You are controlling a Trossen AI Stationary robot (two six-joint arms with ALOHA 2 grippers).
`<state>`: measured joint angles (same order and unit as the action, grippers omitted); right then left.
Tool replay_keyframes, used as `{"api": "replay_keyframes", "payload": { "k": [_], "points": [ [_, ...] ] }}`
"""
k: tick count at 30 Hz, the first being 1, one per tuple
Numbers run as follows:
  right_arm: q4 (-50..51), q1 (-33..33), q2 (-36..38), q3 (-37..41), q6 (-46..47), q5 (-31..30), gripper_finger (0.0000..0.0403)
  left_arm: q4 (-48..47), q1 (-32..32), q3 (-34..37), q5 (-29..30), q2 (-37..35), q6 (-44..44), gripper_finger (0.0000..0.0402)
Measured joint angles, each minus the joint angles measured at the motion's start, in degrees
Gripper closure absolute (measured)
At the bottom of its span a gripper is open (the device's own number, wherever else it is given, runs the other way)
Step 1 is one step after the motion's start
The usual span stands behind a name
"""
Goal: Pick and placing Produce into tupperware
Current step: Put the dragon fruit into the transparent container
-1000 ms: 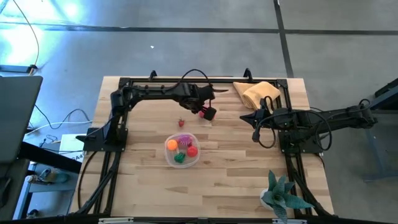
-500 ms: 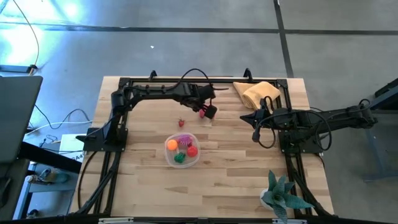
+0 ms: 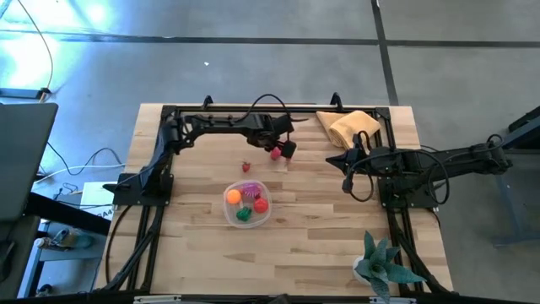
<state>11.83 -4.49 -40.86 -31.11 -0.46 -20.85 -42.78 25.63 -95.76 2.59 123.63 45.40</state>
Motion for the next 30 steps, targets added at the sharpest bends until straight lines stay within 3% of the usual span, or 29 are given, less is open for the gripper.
{"api": "replay_keyframes", "payload": {
  "k": [20,30],
  "points": [
    [0.4,0.0,0.0,0.0,0.0,0.0,0.0403,-0.7,0.7,0.1,-1.7,1.9,1.4,0.0004],
    [0.4,0.0,0.0,0.0,0.0,0.0,0.0403,-1.1,0.6,0.1,-1.7,1.9,1.5,0.0096]
  ]
}}
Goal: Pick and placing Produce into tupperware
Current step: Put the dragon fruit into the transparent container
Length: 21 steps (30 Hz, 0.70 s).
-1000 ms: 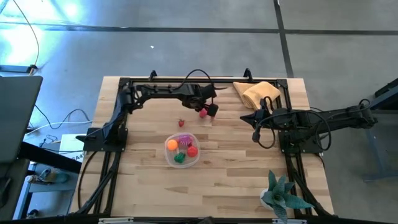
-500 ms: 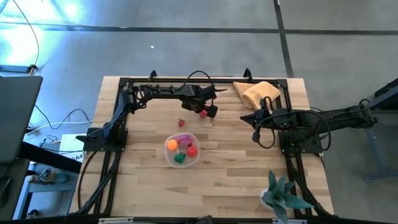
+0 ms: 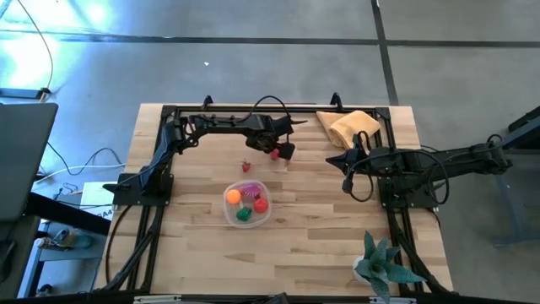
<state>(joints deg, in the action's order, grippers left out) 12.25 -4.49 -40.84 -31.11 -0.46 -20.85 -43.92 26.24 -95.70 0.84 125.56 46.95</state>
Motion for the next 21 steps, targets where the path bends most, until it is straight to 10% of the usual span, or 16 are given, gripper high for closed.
{"api": "replay_keyframes", "payload": {
  "k": [12,21],
  "points": [
    [0.0,0.0,0.0,0.0,0.0,0.0,0.0403,0.5,0.0,0.0,-0.4,0.1,0.0,0.0206],
    [0.0,0.0,0.0,0.0,0.0,0.0,0.0403,0.6,0.0,0.0,-0.4,0.2,0.0,0.0178]
  ]
}}
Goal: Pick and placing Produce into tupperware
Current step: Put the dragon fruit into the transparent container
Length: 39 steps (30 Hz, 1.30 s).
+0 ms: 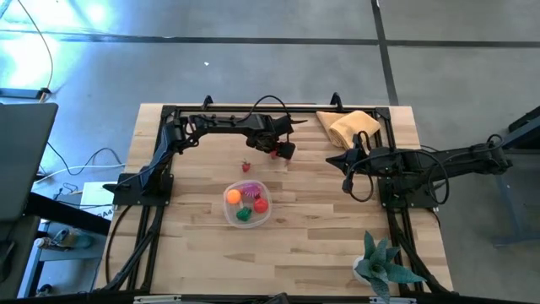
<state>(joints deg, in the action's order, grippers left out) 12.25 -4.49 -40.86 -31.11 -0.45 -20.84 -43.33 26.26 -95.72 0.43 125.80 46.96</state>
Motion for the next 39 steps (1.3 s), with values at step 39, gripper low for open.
{"api": "replay_keyframes", "payload": {
  "k": [39],
  "points": [
    [0.2,0.0,0.0,0.0,0.0,0.0,0.0403,-36.4,-5.4,-23.4,0.8,0.1,0.1,0.0211]
  ]
}}
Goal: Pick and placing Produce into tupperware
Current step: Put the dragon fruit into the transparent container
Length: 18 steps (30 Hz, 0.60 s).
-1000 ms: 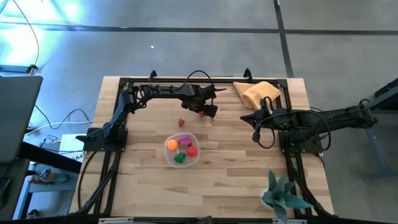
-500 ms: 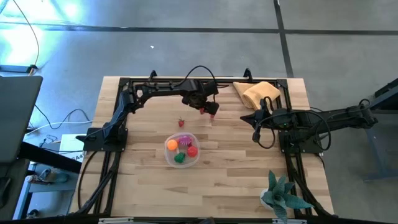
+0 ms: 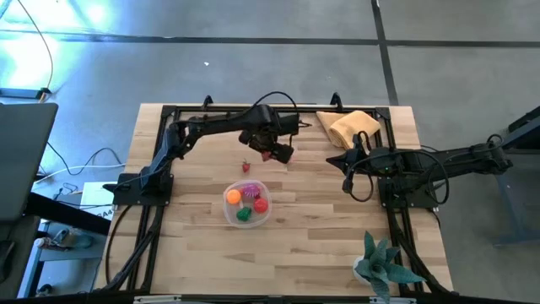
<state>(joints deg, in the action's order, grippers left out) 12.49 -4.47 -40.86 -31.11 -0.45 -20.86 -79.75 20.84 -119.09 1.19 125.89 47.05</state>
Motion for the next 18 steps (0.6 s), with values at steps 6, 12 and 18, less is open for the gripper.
{"api": "replay_keyframes", "payload": {
  "k": [6,12,18],
  "points": [
    [0.1,0.0,0.0,0.0,0.0,0.0,0.0403,-8.1,-4.8,-4.0,1.8,0.0,5.9,0.0210],
    [0.2,0.0,0.0,0.0,0.0,0.0,0.0403,-10.3,-10.4,-4.7,3.5,-0.9,12.0,0.0209],
    [0.7,0.0,0.0,0.0,0.0,0.0,0.0403,-10.4,-15.5,-0.8,5.4,-3.9,19.1,0.0209]
  ]
}}
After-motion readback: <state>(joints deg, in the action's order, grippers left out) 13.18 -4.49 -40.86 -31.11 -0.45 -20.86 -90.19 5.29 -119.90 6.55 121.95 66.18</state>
